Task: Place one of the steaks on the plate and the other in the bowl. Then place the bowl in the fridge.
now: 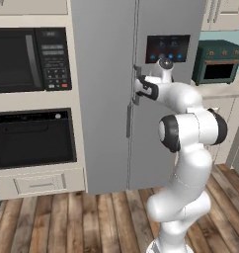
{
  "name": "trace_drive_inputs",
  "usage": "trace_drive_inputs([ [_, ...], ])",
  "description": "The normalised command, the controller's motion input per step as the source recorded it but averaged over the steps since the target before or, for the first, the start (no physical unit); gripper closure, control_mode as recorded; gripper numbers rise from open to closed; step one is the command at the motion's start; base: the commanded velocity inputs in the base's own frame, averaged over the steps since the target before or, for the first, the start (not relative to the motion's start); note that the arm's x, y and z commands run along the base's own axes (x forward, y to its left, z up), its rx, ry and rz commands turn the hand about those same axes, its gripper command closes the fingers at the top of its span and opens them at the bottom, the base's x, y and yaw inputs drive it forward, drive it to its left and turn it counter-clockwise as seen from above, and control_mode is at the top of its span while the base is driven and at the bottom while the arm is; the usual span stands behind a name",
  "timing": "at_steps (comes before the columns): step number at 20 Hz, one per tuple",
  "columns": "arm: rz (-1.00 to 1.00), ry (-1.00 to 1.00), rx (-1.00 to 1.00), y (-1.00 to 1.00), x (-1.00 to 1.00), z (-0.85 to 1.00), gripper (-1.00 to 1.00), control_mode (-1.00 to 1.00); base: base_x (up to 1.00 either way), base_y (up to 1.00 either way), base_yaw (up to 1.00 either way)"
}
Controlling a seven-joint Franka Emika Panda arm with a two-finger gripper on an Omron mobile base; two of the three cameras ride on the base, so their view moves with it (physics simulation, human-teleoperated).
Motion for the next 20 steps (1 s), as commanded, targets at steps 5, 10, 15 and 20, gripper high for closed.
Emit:
trace_drive_inputs([
  [5,0.00,0.00,0.00,0.00,0.73,0.00,-1.00,-1.00,0.00,0.00,0.00],
  [10,0.00,0.00,0.00,0.00,0.81,-0.05,-1.00,-1.00,0.00,0.00,0.00],
  [15,0.00,-0.02,0.00,-0.17,0.57,-0.20,-1.00,-1.00,0.00,0.00,0.00],
  [20,0.00,-0.08,0.00,-0.09,0.36,-0.36,-1.00,-1.00,0.00,0.00,0.00],
])
